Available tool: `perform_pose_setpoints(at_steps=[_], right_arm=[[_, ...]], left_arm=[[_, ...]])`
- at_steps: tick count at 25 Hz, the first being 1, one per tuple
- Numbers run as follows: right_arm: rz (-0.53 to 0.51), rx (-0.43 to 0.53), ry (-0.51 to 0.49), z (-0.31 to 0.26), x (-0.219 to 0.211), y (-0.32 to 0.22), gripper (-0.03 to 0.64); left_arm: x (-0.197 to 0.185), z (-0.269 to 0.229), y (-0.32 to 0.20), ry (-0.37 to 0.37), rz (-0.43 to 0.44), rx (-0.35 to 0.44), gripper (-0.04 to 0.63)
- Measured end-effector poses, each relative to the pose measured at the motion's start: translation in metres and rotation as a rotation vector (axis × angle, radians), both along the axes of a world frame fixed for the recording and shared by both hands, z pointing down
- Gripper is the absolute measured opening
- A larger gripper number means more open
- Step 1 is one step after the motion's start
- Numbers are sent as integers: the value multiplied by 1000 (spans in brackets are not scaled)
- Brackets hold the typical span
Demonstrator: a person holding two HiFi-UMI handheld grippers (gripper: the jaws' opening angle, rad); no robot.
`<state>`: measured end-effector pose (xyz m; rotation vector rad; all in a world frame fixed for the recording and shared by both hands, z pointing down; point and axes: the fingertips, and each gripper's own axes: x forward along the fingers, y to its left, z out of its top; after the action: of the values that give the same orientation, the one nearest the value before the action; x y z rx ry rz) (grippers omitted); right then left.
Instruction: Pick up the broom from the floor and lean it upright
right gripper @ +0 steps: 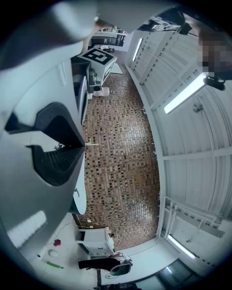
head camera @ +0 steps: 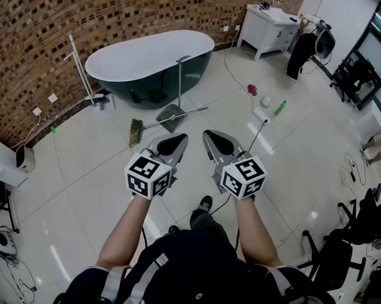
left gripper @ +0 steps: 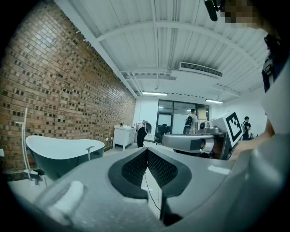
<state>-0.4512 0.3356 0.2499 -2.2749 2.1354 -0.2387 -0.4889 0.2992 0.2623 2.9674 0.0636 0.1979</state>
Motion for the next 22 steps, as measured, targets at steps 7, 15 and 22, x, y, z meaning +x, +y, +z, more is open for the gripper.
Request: perform_pose_setpoints(at_steps=[7, 15, 22], right_arm=[[3, 7, -15, 9, 56, -26, 3], [-22, 8, -52, 23, 128, -60, 3], [-61, 4, -82, 24, 186, -75, 3]], left_arm=[[53, 12, -30, -28, -5, -1, 2], [127, 20, -62, -52, -16, 7, 2], [173, 18, -86, -88, -64, 22, 2]])
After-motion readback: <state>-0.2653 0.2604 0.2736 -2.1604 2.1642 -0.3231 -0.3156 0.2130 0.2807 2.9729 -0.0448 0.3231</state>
